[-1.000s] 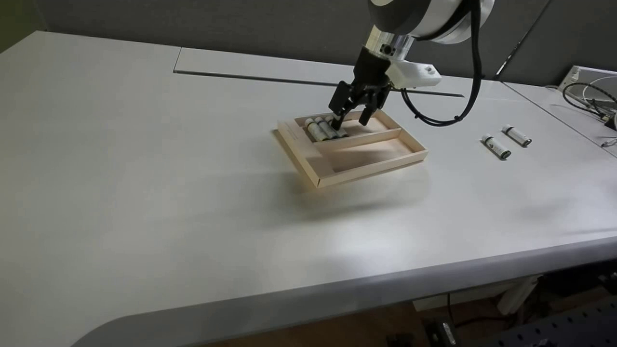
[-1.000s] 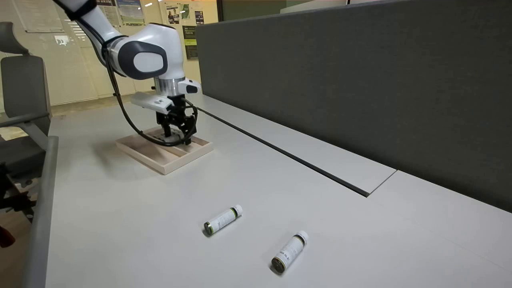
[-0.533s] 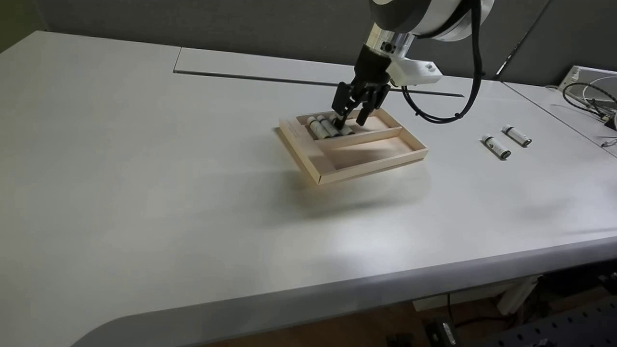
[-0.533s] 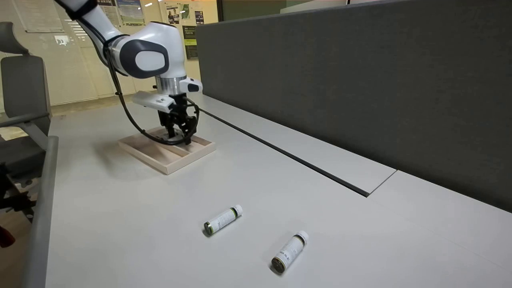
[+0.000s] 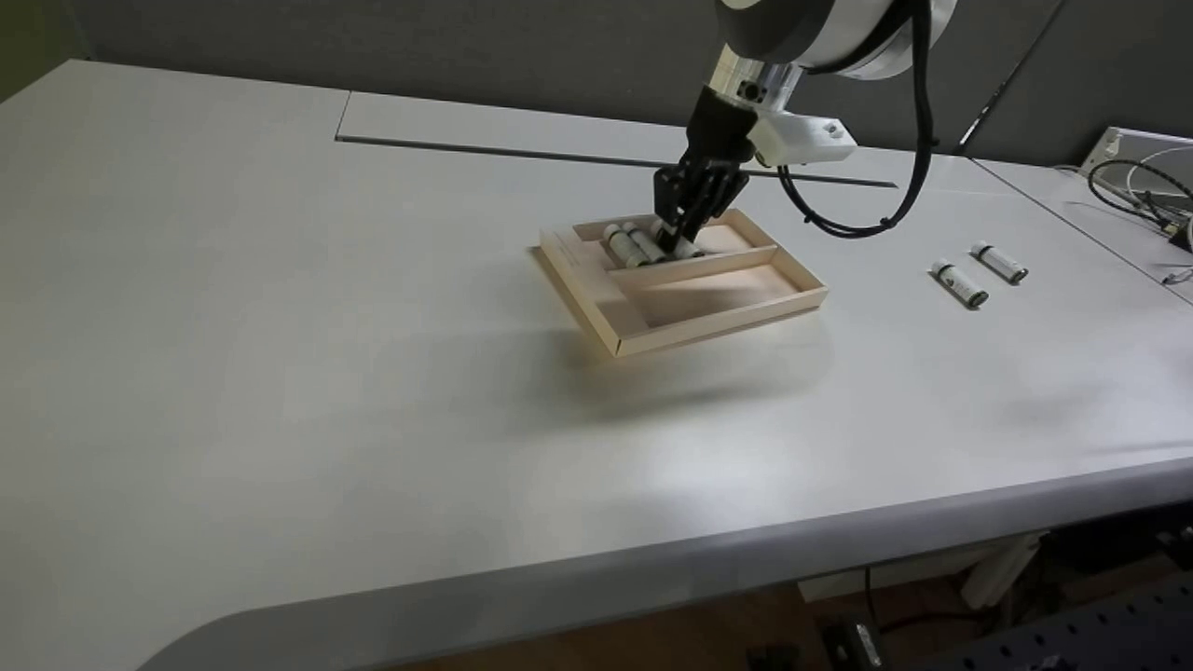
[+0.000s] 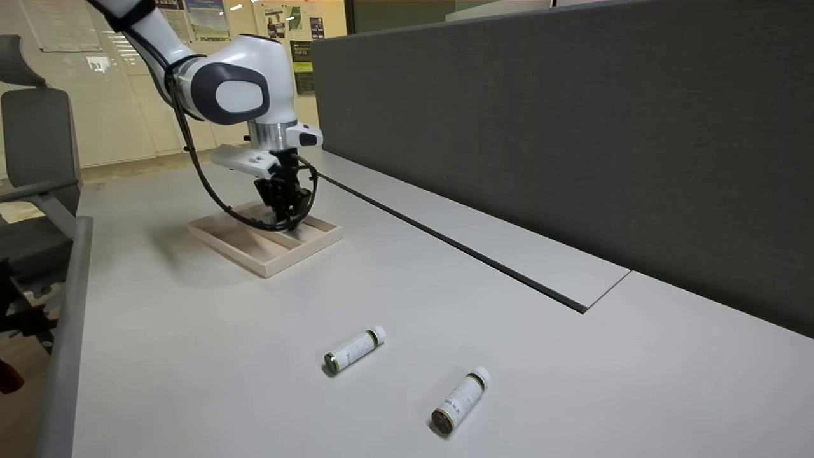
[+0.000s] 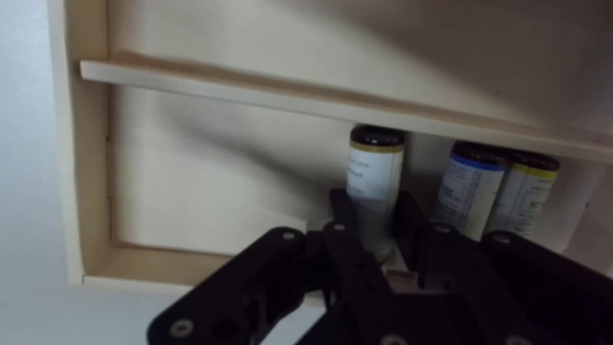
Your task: Take the right bottle from the box and put it on the table
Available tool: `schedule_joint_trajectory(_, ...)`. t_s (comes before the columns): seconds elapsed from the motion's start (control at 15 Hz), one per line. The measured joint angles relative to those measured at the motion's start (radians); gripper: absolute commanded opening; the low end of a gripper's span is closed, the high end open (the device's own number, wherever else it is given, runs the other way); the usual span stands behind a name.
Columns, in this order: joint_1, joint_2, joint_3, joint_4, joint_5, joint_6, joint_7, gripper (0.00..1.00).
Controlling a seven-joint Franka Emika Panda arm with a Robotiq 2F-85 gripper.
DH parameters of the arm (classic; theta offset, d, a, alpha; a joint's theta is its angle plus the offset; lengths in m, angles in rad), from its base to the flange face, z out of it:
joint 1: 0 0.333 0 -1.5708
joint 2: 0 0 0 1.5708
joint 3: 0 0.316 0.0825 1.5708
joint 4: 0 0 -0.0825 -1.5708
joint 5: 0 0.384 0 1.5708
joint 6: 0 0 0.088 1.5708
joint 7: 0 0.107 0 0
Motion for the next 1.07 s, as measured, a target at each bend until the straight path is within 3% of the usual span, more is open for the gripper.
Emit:
schedule_joint_trajectory(0.33,-0.003,-0.022,-0.003,0.004,-0.005,-0.006,0.000,0.07)
schedule_joint_trajectory(0.67,-0.031,-0.126,-0.006,-0.021,-0.004,-0.051,0.000,0.07)
schedule_joint_trajectory(1.07,-0.170,-0.201,-0.034,-0.115,0.015,-0.040,-0.043,0.07)
